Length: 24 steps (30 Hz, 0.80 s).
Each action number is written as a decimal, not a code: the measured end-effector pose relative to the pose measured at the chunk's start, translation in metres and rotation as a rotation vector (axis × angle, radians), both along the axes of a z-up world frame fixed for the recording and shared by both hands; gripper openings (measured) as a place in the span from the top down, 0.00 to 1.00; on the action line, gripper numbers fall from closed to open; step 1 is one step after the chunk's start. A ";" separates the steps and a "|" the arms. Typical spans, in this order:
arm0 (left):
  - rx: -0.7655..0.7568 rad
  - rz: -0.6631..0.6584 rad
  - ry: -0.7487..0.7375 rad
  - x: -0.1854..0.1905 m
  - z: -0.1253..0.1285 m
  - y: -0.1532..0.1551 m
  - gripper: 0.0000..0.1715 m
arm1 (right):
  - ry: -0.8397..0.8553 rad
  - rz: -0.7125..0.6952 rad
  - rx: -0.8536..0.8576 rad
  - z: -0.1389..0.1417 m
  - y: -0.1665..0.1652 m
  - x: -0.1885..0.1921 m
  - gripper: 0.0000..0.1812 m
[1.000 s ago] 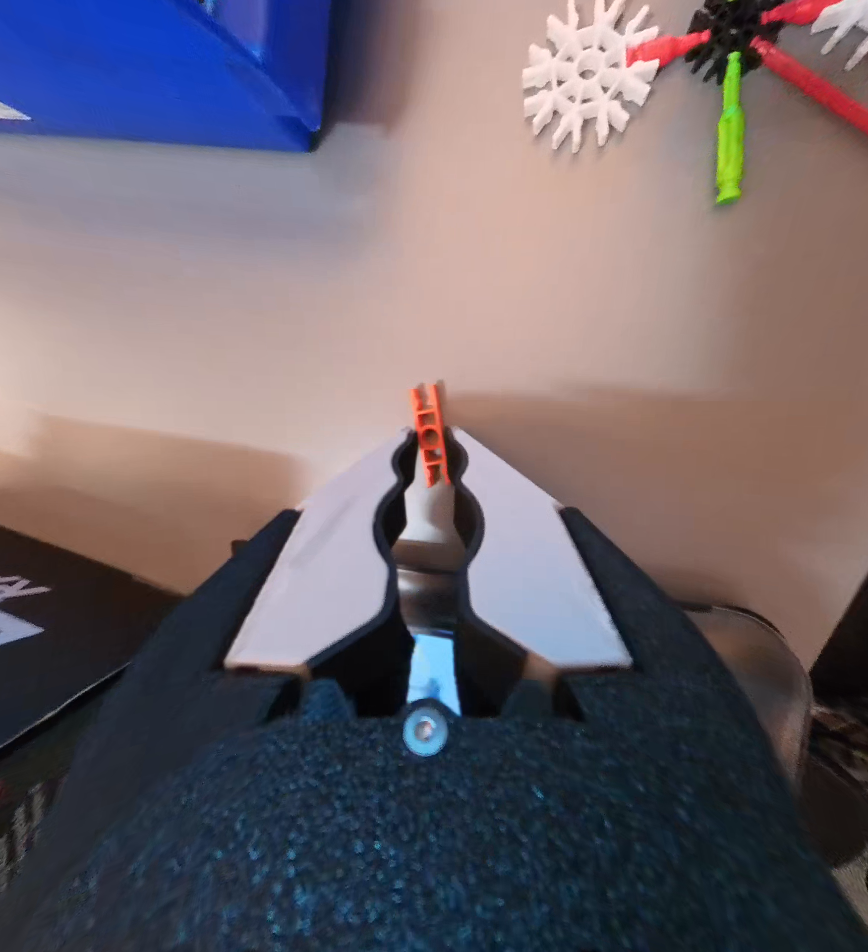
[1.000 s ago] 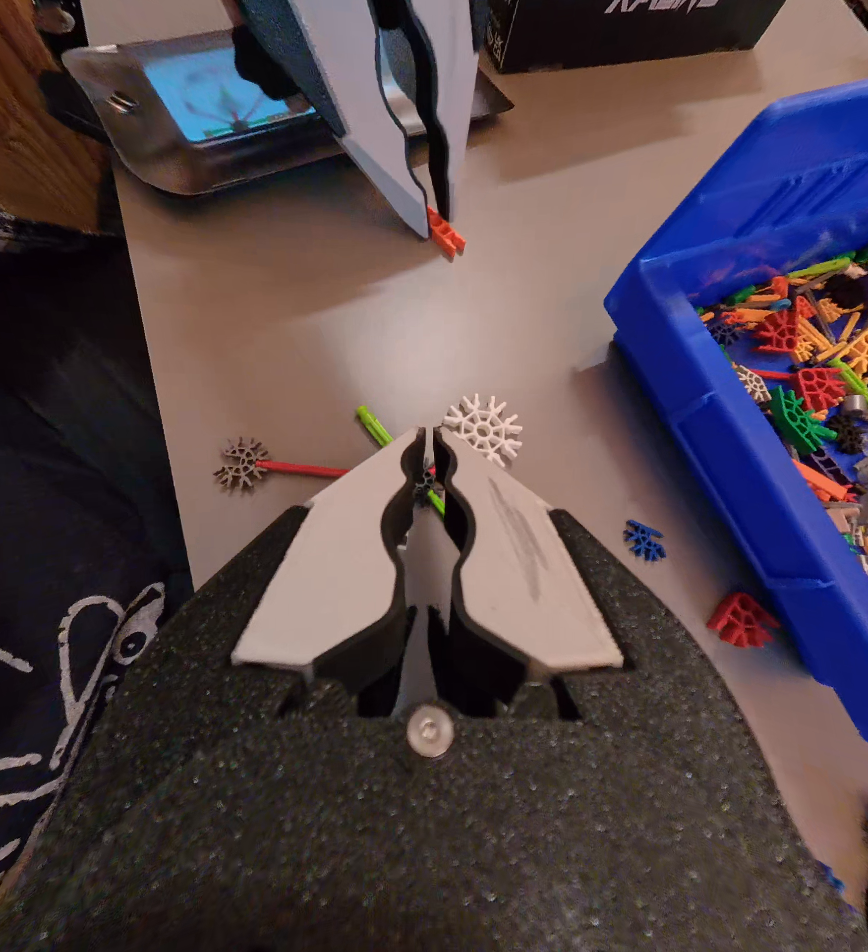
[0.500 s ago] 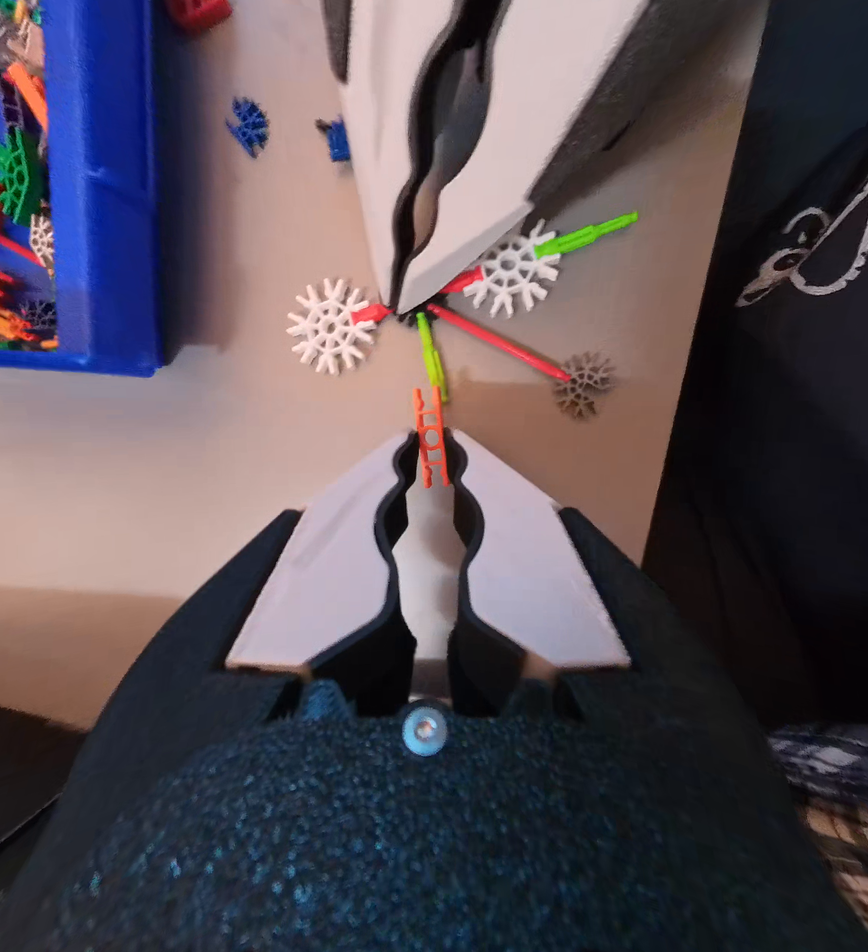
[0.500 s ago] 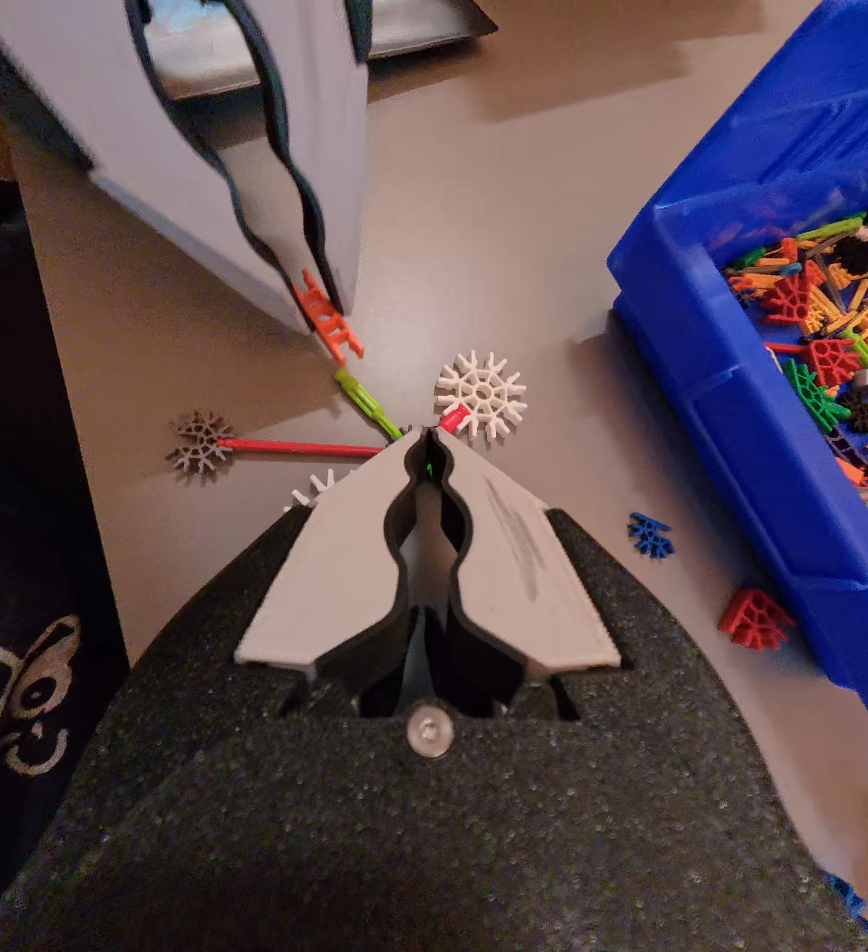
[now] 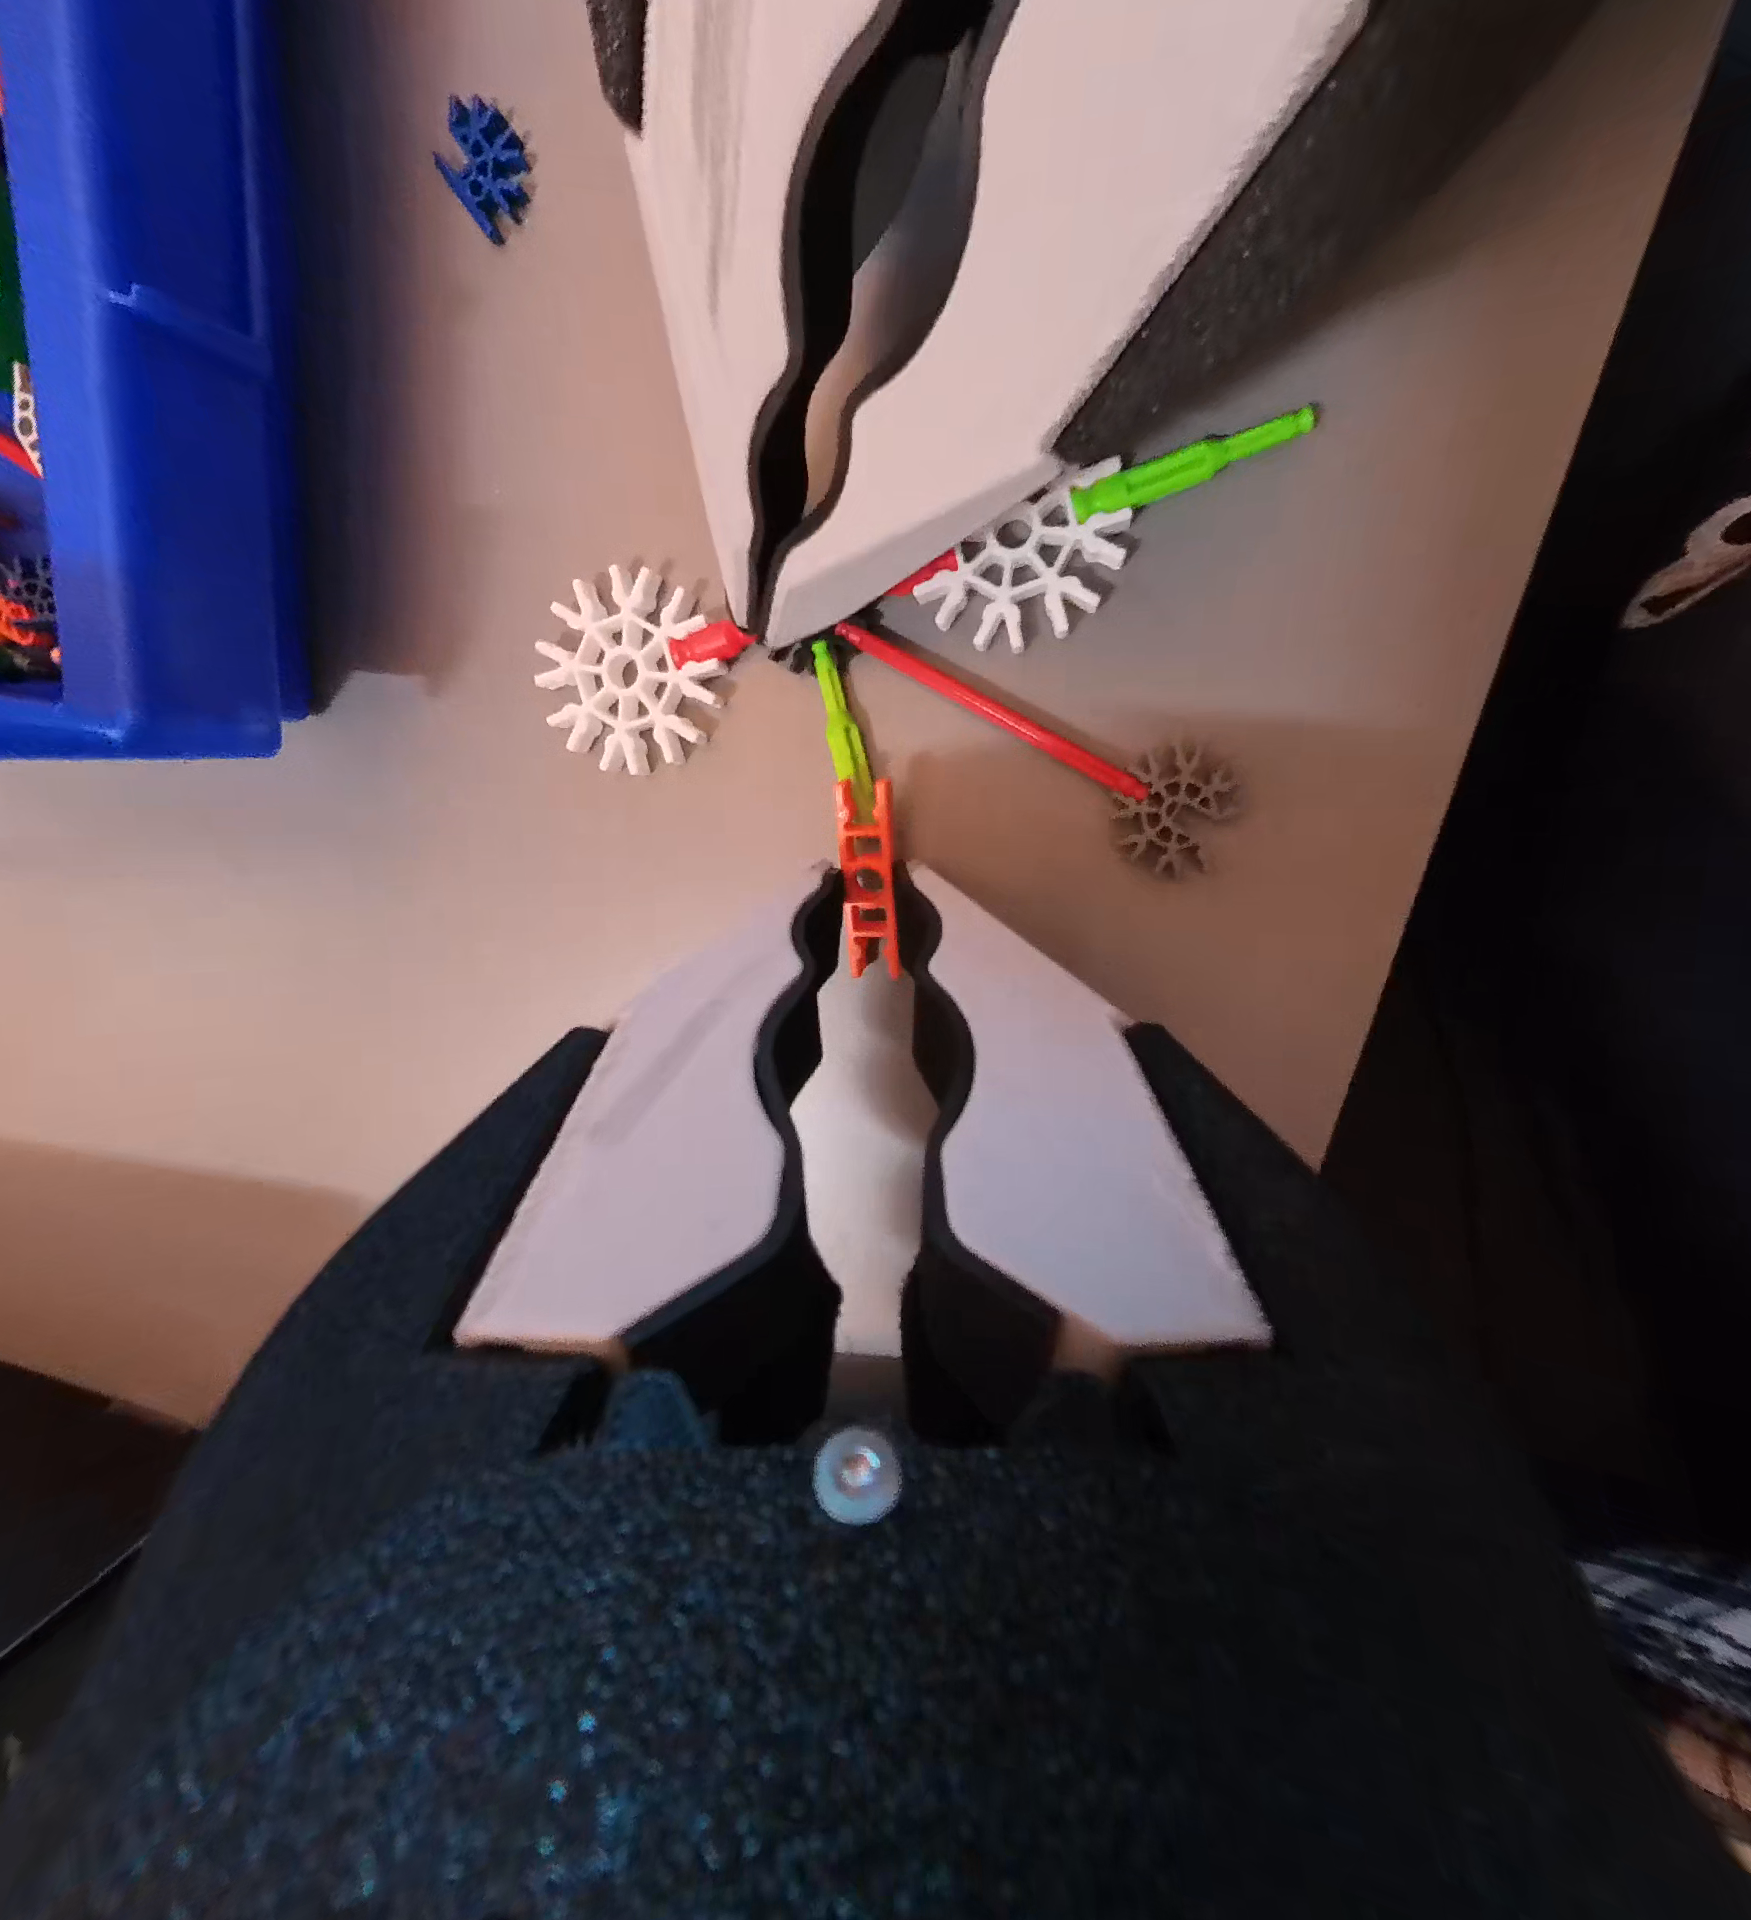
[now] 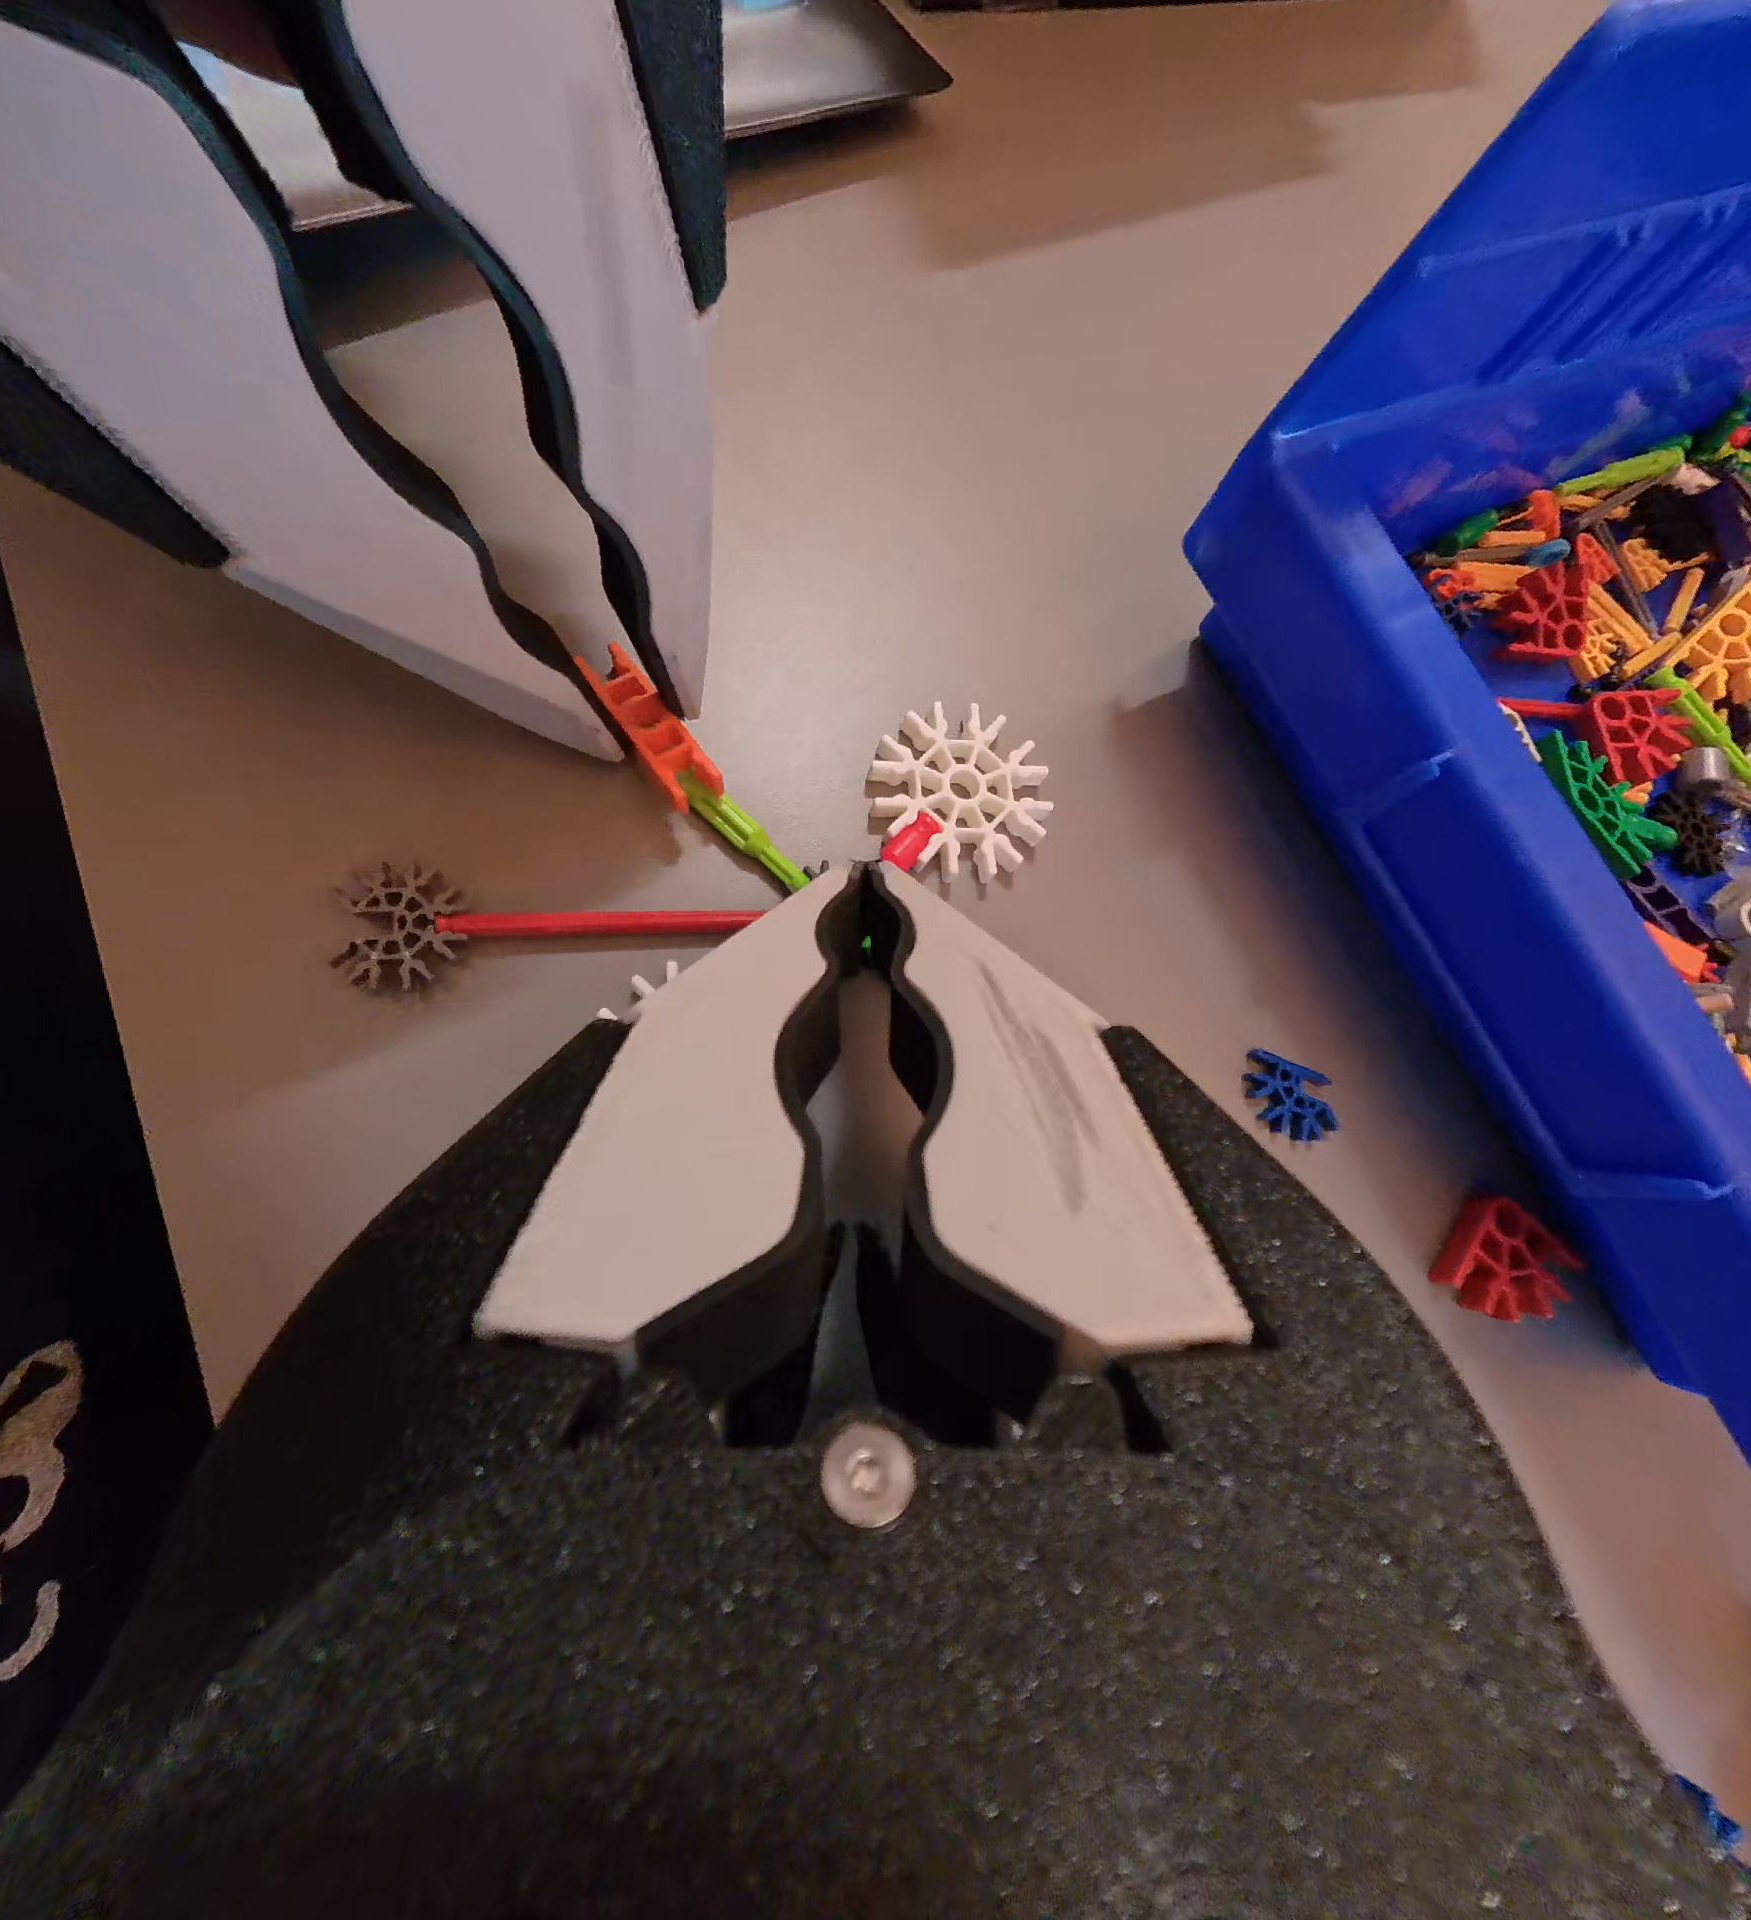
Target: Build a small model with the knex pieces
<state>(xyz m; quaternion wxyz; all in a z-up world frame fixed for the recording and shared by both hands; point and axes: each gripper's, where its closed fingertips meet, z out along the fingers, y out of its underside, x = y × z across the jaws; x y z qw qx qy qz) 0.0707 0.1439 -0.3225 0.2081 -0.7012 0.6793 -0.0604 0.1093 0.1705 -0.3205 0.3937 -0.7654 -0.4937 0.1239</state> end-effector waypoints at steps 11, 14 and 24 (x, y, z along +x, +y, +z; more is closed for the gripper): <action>-0.012 0.079 0.018 0.000 -0.002 0.003 0.95 | 0.007 -0.105 -0.005 0.000 0.006 0.007 1.00; -0.020 0.087 0.008 0.004 -0.002 0.002 0.95 | 0.014 -0.126 -0.004 0.001 0.007 0.008 1.00; -0.061 0.134 -0.018 0.007 -0.002 -0.001 0.95 | 0.025 -0.166 0.027 0.011 0.004 0.023 1.00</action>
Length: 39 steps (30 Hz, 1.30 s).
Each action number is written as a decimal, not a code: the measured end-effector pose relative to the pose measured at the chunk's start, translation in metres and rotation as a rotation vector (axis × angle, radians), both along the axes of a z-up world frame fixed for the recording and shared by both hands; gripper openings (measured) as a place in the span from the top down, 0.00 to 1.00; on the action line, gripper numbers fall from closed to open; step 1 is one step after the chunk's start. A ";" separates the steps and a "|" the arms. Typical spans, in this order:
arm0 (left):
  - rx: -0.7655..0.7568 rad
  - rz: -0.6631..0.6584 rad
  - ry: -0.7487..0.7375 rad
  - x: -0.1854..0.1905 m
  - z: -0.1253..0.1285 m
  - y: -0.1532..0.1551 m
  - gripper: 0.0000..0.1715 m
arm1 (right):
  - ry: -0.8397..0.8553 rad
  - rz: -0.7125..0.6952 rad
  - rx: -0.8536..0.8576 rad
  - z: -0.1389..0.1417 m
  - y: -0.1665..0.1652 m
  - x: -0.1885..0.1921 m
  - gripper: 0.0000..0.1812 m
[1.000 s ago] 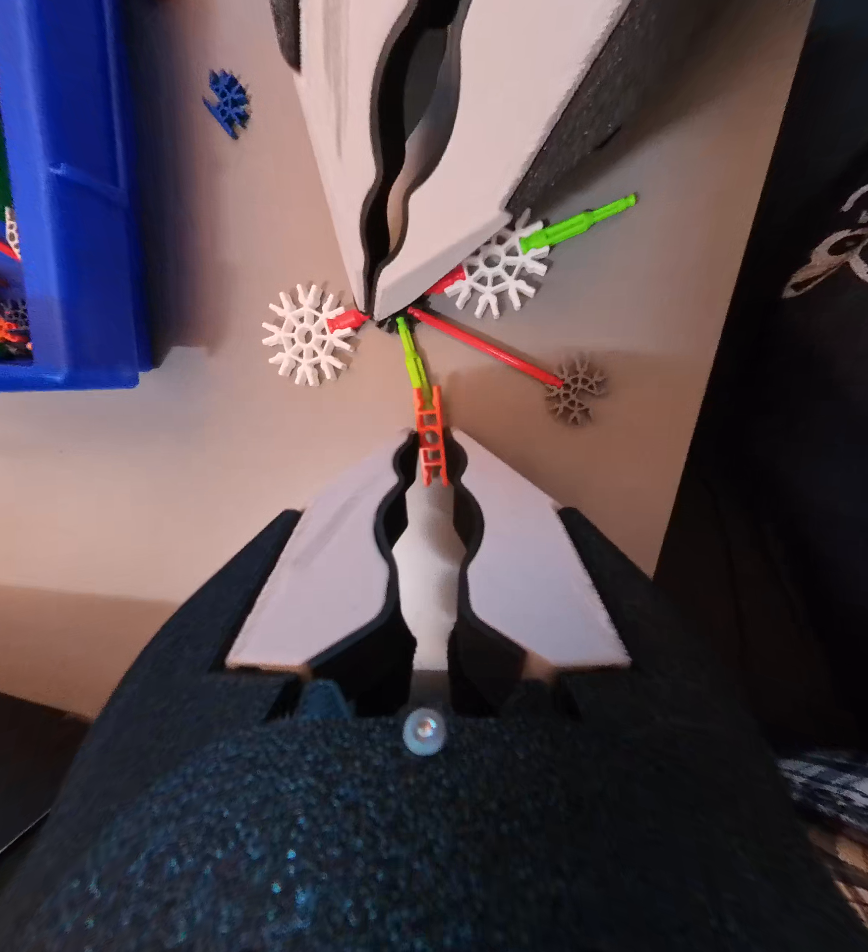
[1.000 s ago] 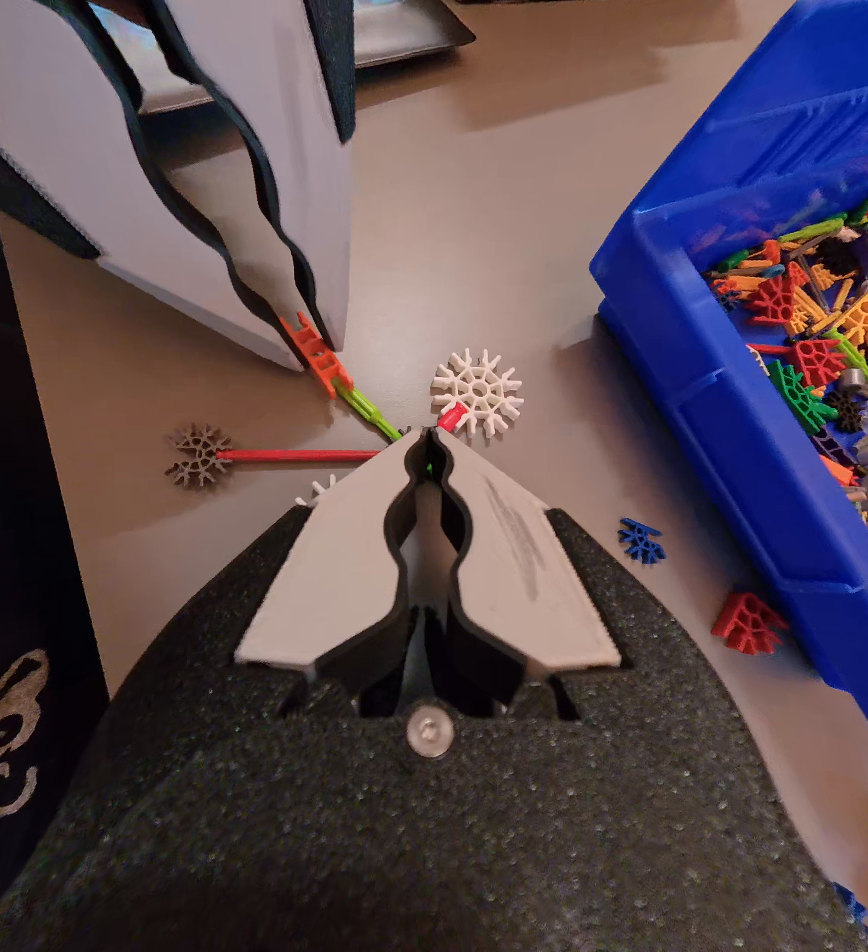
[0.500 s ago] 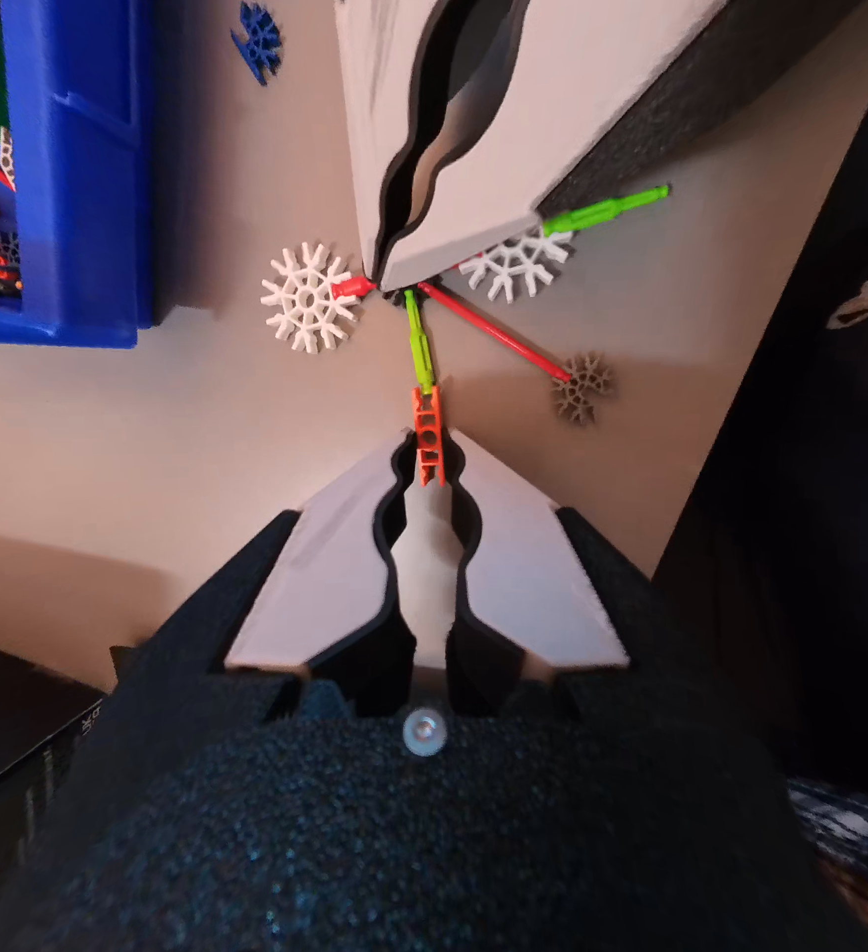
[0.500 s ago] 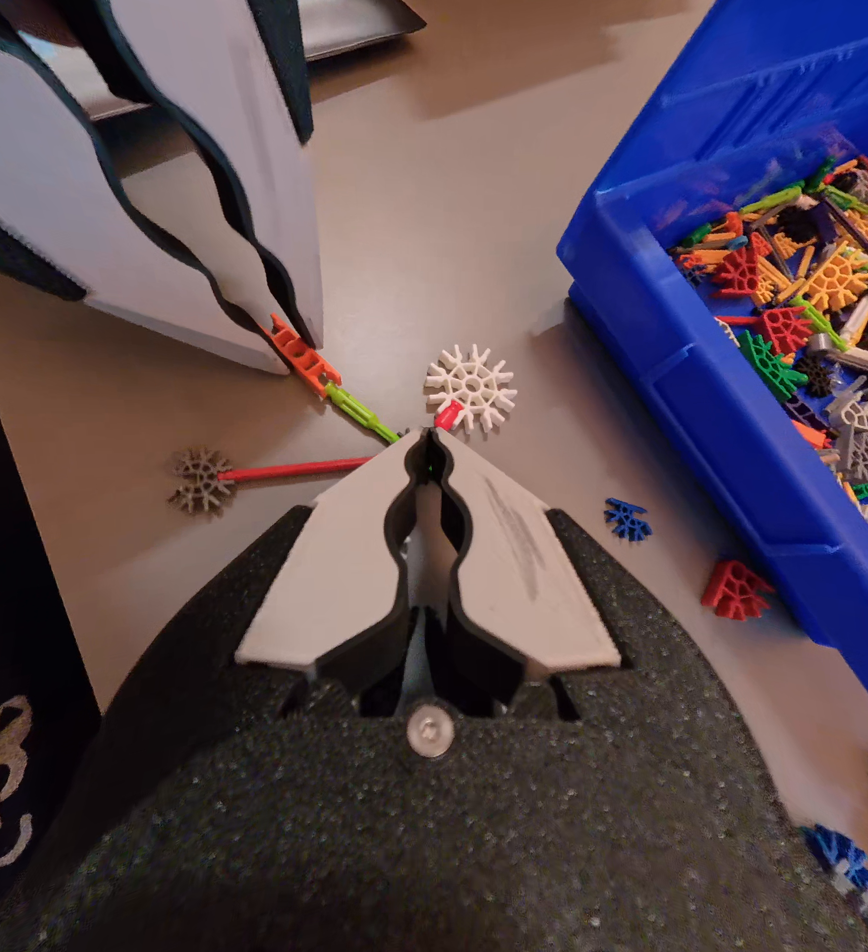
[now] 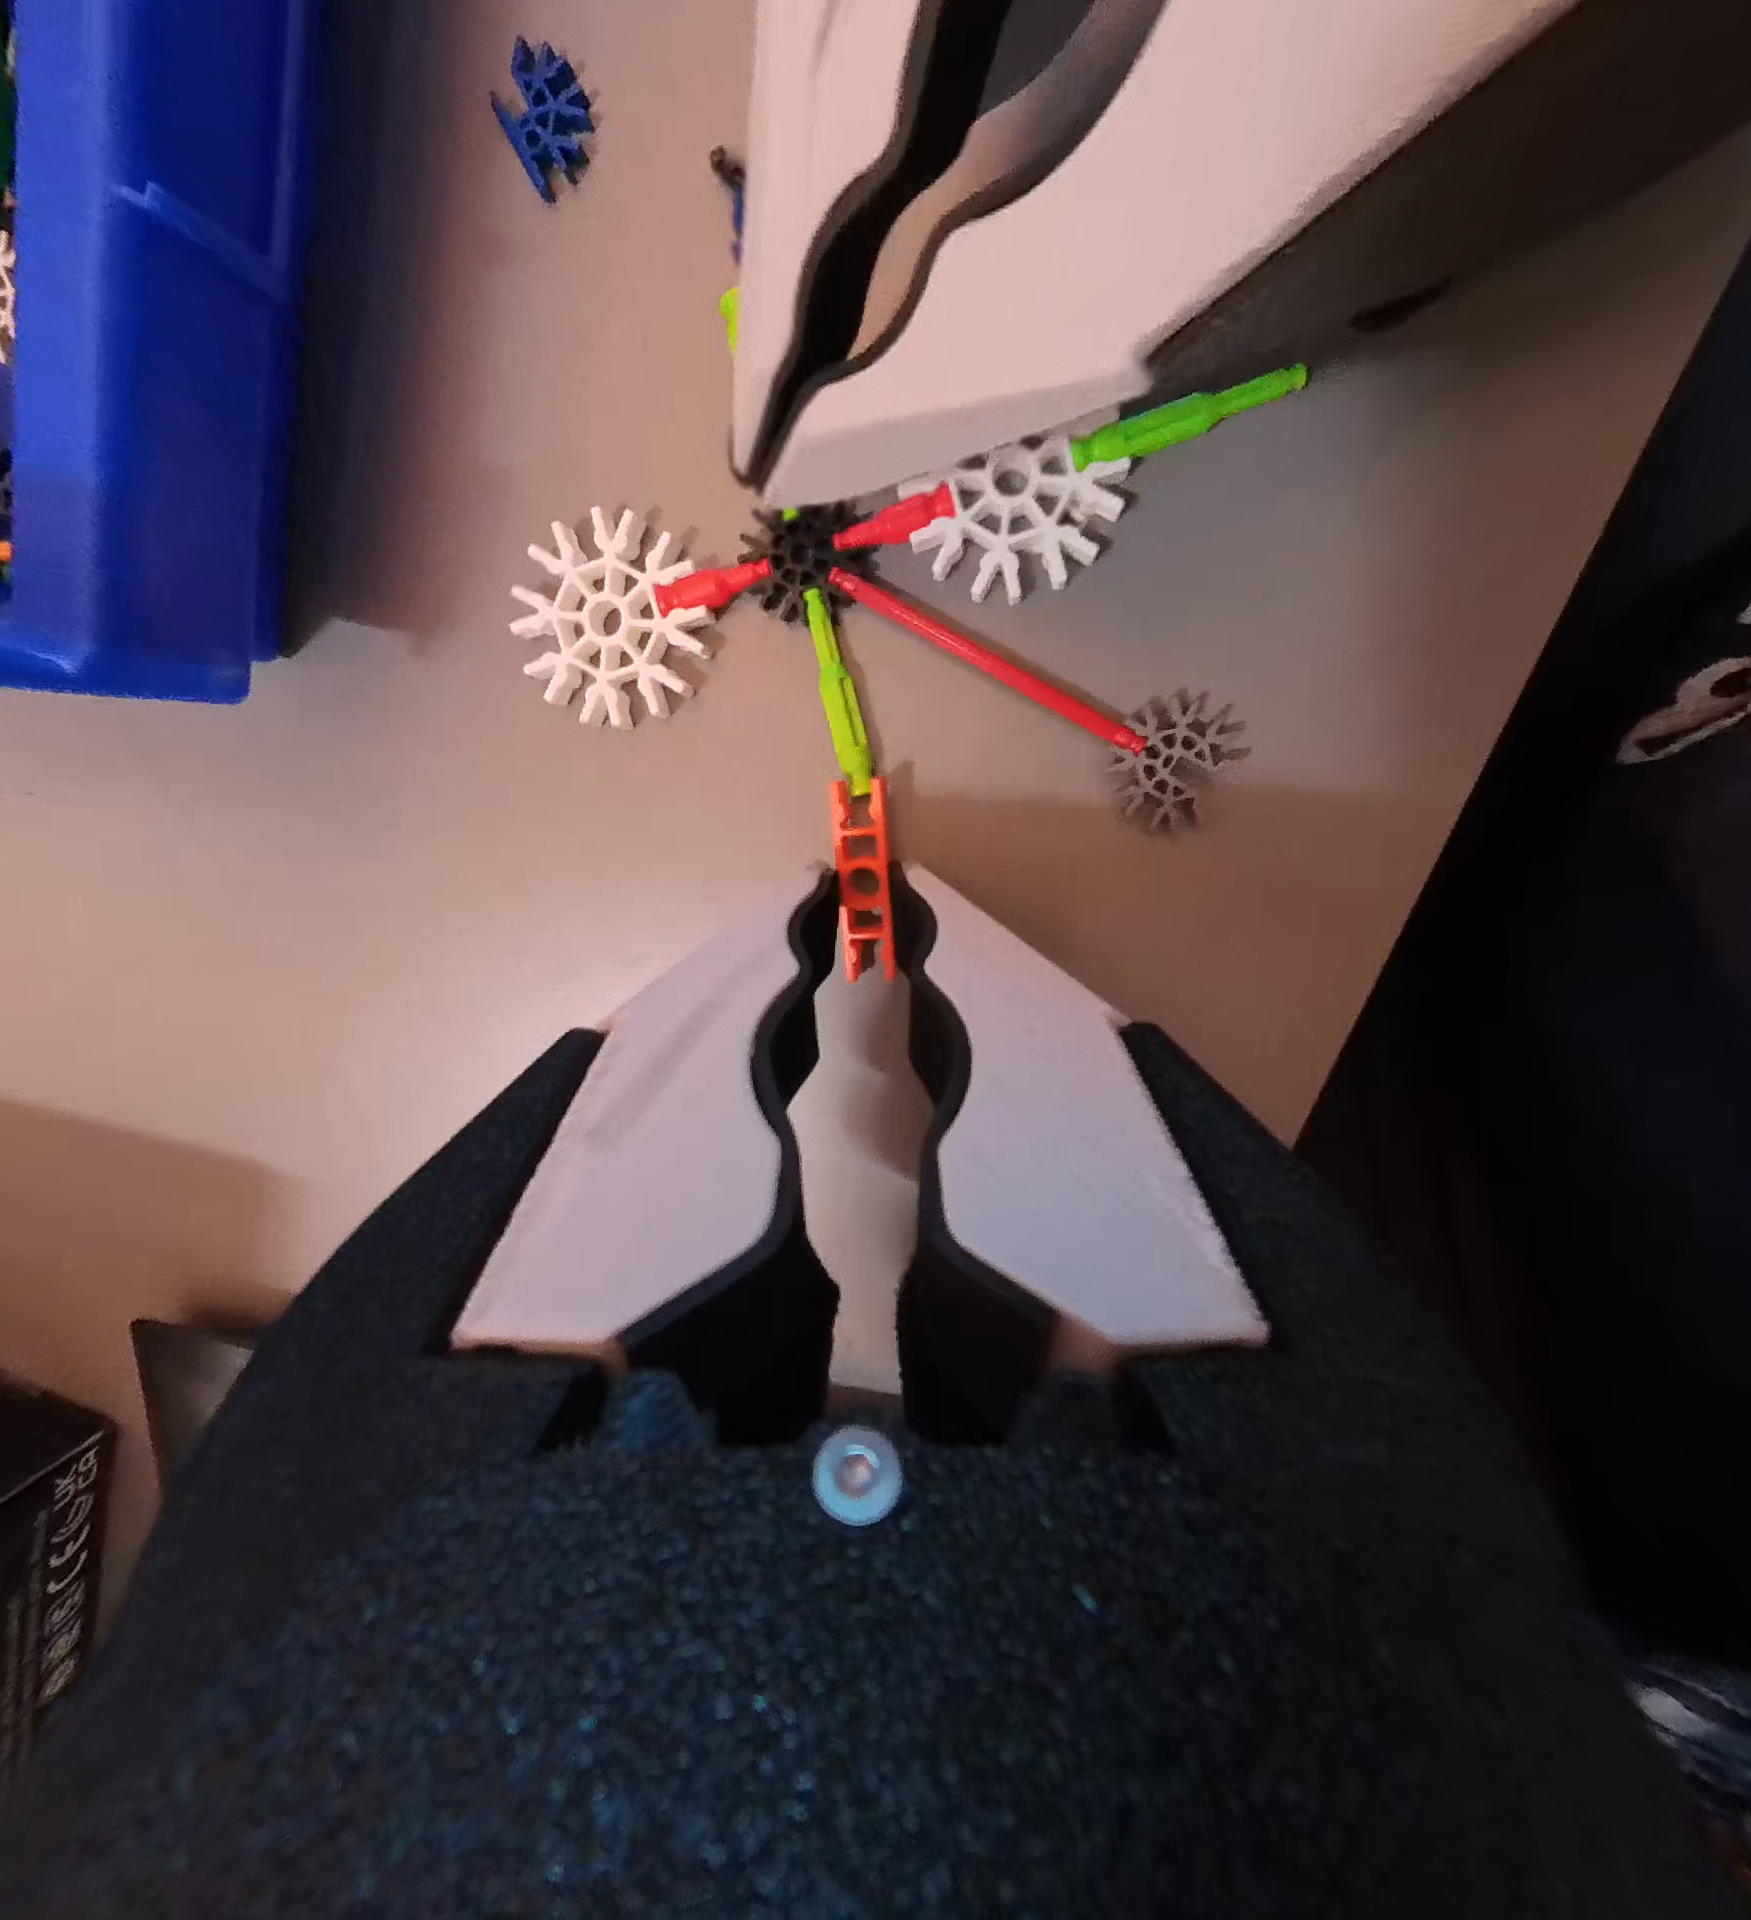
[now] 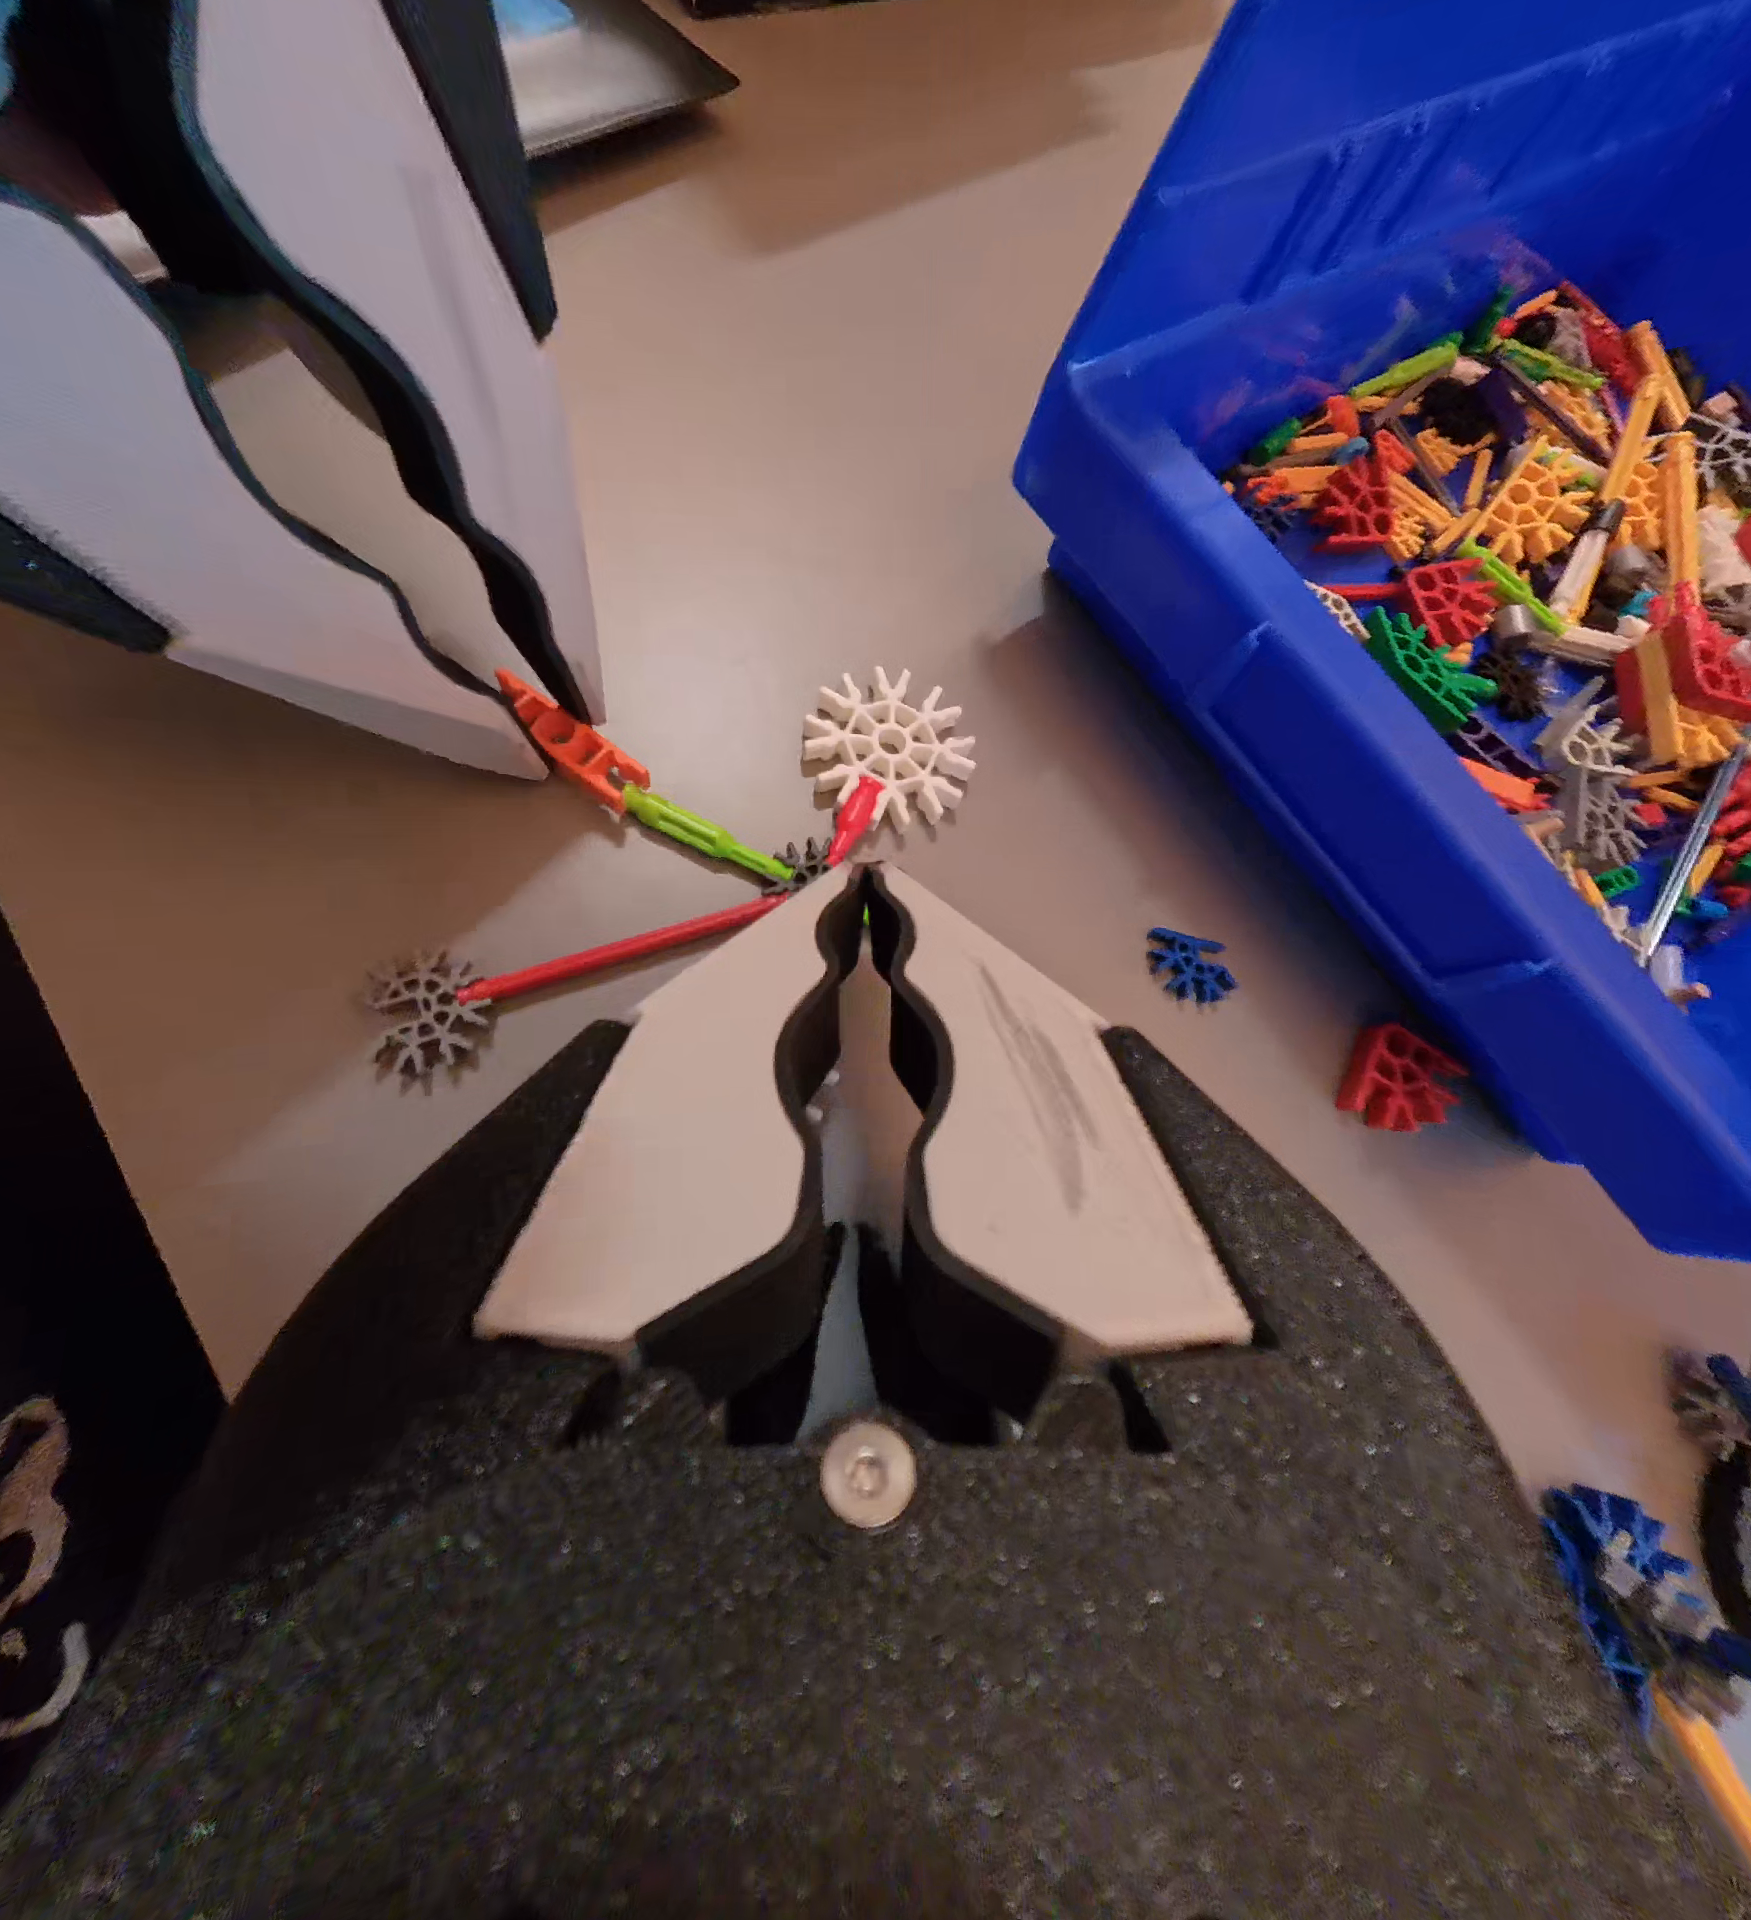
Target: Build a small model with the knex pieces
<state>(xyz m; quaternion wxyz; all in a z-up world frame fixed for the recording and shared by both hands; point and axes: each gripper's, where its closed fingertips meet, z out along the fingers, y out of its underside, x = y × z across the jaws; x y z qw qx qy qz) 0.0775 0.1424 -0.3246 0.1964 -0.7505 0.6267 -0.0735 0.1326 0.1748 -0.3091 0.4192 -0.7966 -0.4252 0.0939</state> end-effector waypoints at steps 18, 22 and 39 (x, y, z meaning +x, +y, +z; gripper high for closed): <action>0.046 -0.005 0.044 -0.005 0.001 0.016 0.95 | 0.029 0.051 -0.086 -0.010 -0.030 -0.017 1.00; 0.069 -0.053 0.066 -0.005 0.003 0.018 0.95 | 0.040 0.056 -0.100 -0.010 -0.031 -0.017 1.00; 0.100 -0.282 0.183 -0.003 -0.001 0.021 0.95 | 0.074 0.077 -0.146 -0.011 -0.031 -0.017 1.00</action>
